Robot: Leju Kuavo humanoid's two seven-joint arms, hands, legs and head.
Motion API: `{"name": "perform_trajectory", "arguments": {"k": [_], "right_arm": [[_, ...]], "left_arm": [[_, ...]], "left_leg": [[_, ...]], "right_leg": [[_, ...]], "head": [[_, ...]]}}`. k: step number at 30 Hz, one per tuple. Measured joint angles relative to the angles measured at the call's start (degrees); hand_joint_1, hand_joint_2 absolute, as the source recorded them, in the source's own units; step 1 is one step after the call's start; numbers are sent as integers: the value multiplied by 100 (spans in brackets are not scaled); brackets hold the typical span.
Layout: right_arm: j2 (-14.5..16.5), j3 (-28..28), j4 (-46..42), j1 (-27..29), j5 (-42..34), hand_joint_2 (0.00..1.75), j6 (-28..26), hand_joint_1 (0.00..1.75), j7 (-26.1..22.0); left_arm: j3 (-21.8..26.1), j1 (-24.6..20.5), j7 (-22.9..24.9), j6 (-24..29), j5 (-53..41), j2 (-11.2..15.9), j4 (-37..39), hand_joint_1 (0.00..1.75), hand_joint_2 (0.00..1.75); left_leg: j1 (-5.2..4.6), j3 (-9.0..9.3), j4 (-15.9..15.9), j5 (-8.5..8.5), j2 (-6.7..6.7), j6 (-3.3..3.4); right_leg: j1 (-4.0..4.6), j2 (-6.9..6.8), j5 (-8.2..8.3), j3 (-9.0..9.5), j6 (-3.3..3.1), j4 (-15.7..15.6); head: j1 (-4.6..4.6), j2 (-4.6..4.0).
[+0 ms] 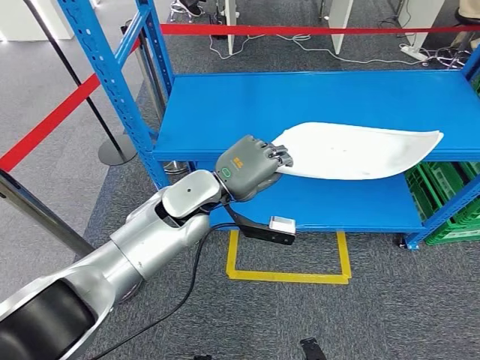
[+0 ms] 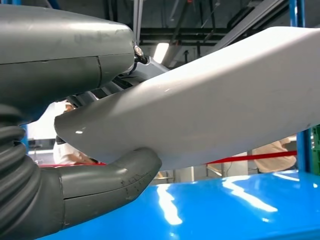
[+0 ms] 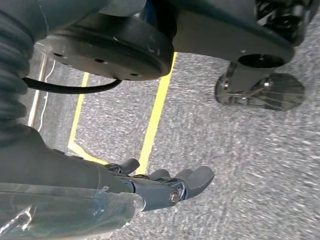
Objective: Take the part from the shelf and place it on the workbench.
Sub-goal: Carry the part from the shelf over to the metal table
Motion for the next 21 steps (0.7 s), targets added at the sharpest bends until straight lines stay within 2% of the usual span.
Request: {"name": "perform_trajectory", "arguments": {"k": [2, 3, 4, 5, 7, 8, 9, 10, 12, 13, 14, 15, 16, 17, 18, 19, 20, 21], "right_arm": [[1, 0, -1, -3, 3, 175, -1, 0, -1], [2, 0, -1, -7, 4, 175, -2, 0, -2], [3, 0, -1, -11, 5, 175, -2, 0, -3], [3, 0, -1, -14, 5, 175, -2, 0, -4], [2, -1, 1, -9, 7, 175, -2, 0, -6], [2, -2, 1, -2, 8, 175, -4, 0, -6], [2, -3, 1, 3, 9, 175, -7, 0, -7], [2, -5, 1, -1, 10, 175, -9, 0, -8], [1, -8, -1, -19, 16, 175, -14, 0, -10], [-1, -9, -1, -28, 21, 175, -17, 0, -10], [-3, -10, -1, -30, 26, 175, -20, 0, -10], [-6, -11, -1, -29, 30, 175, -23, 0, -9], [-9, -12, -1, -27, 32, 175, -28, 0, -7], [-9, -13, 0, -30, 33, 175, -31, 0, -5], [-8, -13, 0, -33, 33, 175, -34, 0, -5], [-5, -13, 0, -39, 34, 175, -37, 0, -7], [-2, -14, 0, -44, 34, 175, -39, 0, -8], [-1, -14, 0, -43, 33, 175, -41, 0, -10]], "left_arm": [[-2, -10, 13, -1, 16, 2, -10, 175, 175], [-3, -24, 18, -2, 25, -3, -25, 175, 175], [-3, -39, 21, -3, 32, -10, -40, 175, 175], [-5, -51, 24, -5, 39, -16, -53, 175, 175], [-16, -55, 27, -17, 48, -14, -61, 175, 175], [-24, -51, 29, -25, 51, -9, -61, 175, 175], [-32, -49, 31, -32, 54, -5, -62, 175, 175], [-40, -49, 33, -42, 57, -3, -63, 175, 175], [-57, -46, 34, -58, 64, -2, -64, 175, 175], [-70, -42, 36, -66, 68, 0, -64, 175, 175], [-87, -39, 37, -69, 72, 2, -64, 175, 175], [-104, -38, 39, -70, 75, 4, -63, 175, 175], [-119, -38, 40, -71, 79, 6, -64, 175, 175], [-128, -41, 42, -71, 82, 8, -64, 175, 175], [-134, -46, 43, -70, 86, 9, -67, 175, 175], [-137, -49, 44, -70, 90, 9, -71, 175, 175], [-139, -53, 46, -69, 95, 9, -75, 175, 175], [-143, -54, 48, -69, 97, 9, -79, 175, 175]], "left_leg": [[-19, 557, -659, 204, -3, 86], [-36, 864, -1084, 203, -3, 132], [-54, 1079, -1412, 167, -4, 166], [-72, 1194, -1623, 132, -5, 191], [-76, 1172, -1773, 207, 1, 227], [-66, 1134, -1808, 279, 9, 255], [-52, 1087, -1842, 357, 17, 285], [-38, 1029, -1862, 431, 26, 309], [-40, 889, -1860, 553, 30, 334], [-39, 820, -1854, 609, 32, 331], [-35, 752, -1845, 660, 34, 321], [-23, 684, -1830, 706, 33, 303], [-4, 616, -1804, 748, 31, 275], [5, 547, -1772, 784, 26, 240], [6, 481, -1729, 817, 23, 204], [-1, 433, -1693, 853, 20, 176], [-14, 399, -1670, 893, 19, 153], [-20, 376, -1656, 934, 20, 136]], "right_leg": [[11, 2, 106, -111, 20, 0], [17, 3, 157, -152, 38, -1], [17, 2, 215, -182, 65, -12], [11, -1, 279, -206, 100, -37], [-5, -2, 398, -249, 173, -112], [-5, -1, 353, -288, 201, -99], [-1, 1, 195, -353, 221, 29], [1, 1, -55, -446, 238, 285], [6, -1, -581, -629, 273, 1060], [4, -1, -688, -662, 293, 1371], [-1, -2, -674, -614, 313, 1522], [-12, -3, -558, -458, 336, 1445], [-31, -7, -412, -201, 367, 1162], [-42, -5, -360, 95, 412, 774], [-47, 6, -356, 356, 421, 394], [-48, 14, -397, 514, 411, 136], [-38, 28, -455, 567, 379, 21], [-33, 38, -439, 547, 314, 7]], "head": [[2, 1], [2, 1], [6, 0], [5, 0], [4, 0], [4, 1], [16, 1], [25, 0], [41, 0], [41, 0], [41, 1], [41, 1], [41, 0], [46, 0], [56, 0], [62, -1], [68, 0], [69, -1]]}}
